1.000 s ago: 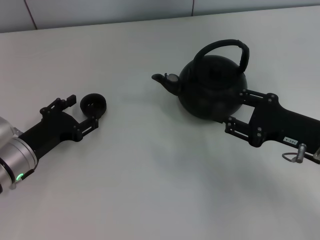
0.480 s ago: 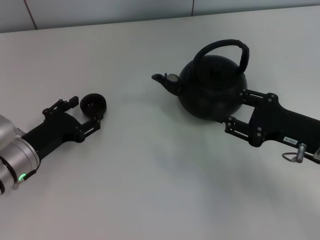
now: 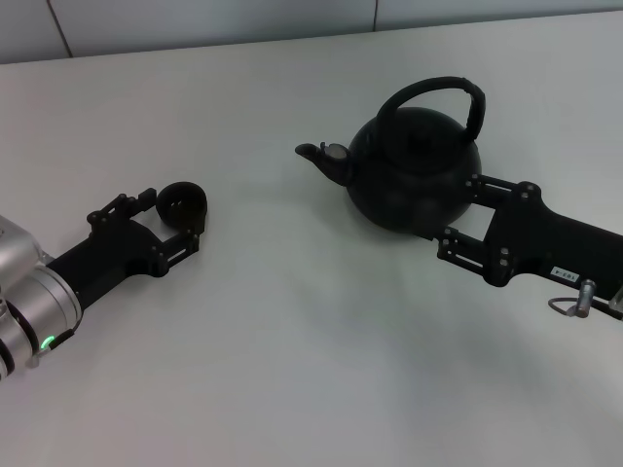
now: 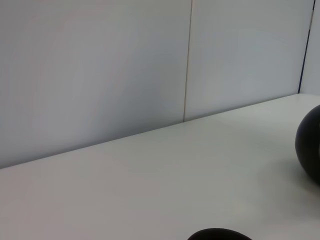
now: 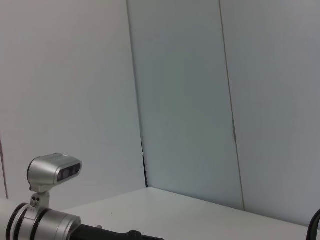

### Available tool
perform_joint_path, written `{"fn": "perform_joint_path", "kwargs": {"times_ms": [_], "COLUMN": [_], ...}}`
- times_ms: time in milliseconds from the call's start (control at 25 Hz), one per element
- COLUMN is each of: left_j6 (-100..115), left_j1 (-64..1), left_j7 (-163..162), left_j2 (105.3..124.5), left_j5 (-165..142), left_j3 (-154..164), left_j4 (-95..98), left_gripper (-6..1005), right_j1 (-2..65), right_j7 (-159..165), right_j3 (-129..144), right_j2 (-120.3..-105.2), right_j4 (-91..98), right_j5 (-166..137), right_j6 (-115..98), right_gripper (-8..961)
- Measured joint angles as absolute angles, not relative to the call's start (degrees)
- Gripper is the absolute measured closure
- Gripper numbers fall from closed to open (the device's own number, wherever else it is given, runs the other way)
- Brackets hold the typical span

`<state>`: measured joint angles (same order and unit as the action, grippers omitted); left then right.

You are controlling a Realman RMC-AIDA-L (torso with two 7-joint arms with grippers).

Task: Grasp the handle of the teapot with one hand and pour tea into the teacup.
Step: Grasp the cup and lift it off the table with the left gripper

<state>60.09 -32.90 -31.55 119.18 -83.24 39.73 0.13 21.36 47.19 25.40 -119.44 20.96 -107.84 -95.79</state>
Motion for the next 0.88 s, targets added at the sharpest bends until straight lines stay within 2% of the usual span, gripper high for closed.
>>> {"fn": "perform_joint_path", "kwargs": {"times_ms": [640,880], "left_j6": [60.0,60.2], "left_j1": [-33.2,-33.2], "left_j7": [-31.6,-31.6], "left_j2": [119.18,119.18], "left_j5": [-83.3,-83.3], "left_j3": [41.2,40.9], "left_j4": [0.3,0.4], "left_gripper": [217,351], "right_j1": [21.8,22.0], "right_j7": [47.2,47.2], "right_j3": [25.4,25.4], "right_j2": [-119.44,-119.44], "right_j4": [20.7,20.6], "right_j5": [-107.8,-107.8], "right_j6": [-95.0,-94.4], "right_gripper": [411,410]}}
